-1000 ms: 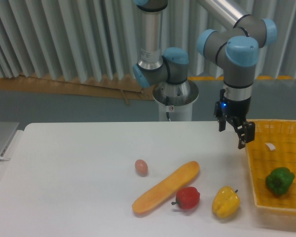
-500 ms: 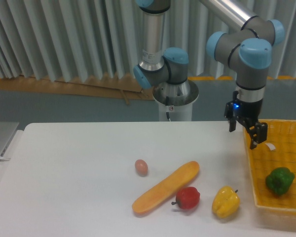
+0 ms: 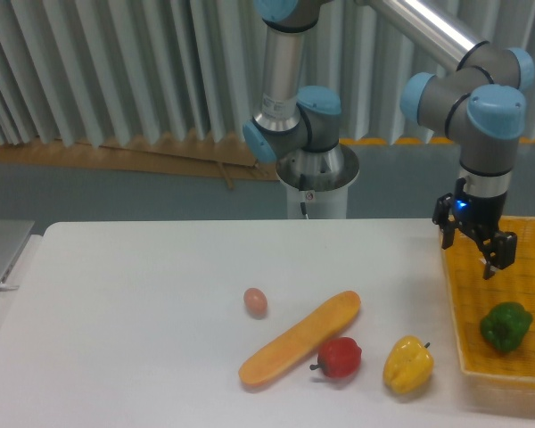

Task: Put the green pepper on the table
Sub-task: 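Lower the open gripper onto the green pepper in the basket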

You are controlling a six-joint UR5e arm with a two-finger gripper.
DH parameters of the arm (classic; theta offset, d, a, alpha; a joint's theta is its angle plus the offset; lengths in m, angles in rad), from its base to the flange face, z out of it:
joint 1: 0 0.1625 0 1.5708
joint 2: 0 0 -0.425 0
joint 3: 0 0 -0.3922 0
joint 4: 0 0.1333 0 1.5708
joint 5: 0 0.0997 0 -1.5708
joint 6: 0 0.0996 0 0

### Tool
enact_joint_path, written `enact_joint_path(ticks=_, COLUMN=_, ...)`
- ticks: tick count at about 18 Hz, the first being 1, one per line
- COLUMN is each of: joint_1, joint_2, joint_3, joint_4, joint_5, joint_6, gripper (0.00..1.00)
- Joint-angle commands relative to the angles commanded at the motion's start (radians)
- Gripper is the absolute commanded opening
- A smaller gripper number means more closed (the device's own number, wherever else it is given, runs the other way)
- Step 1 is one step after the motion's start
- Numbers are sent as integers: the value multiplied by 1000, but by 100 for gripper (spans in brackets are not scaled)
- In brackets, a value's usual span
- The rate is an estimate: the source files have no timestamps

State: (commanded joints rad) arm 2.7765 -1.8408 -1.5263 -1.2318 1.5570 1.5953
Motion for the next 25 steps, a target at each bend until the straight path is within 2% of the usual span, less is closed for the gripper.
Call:
enact_joint_path(ticks=5, joint_1=14, joint_2=-18, joint_3=9, joint_4=22, joint_5=0, joint_6=-2, gripper=100)
enact_joint_path(ticks=9, joint_1=18, joint_2=-52, joint_3=17, joint_4=95, joint_5=0, joint_6=0, gripper=100)
enact_joint_path(ticks=20, joint_1=15, joint_2=-140, joint_3=37, joint_4=207, joint_5=-2, joint_6=-3, gripper=100)
enact_joint_path(ticks=23, joint_1=14, joint_2=-173, joint_3=38, joint_4=259, joint_5=-2, joint_6=-3, gripper=100)
enact_joint_path(ticks=25, joint_1=15, joint_2=-178, joint_3=41, joint_4=264, joint_5=-3, joint_6=-2, gripper=100)
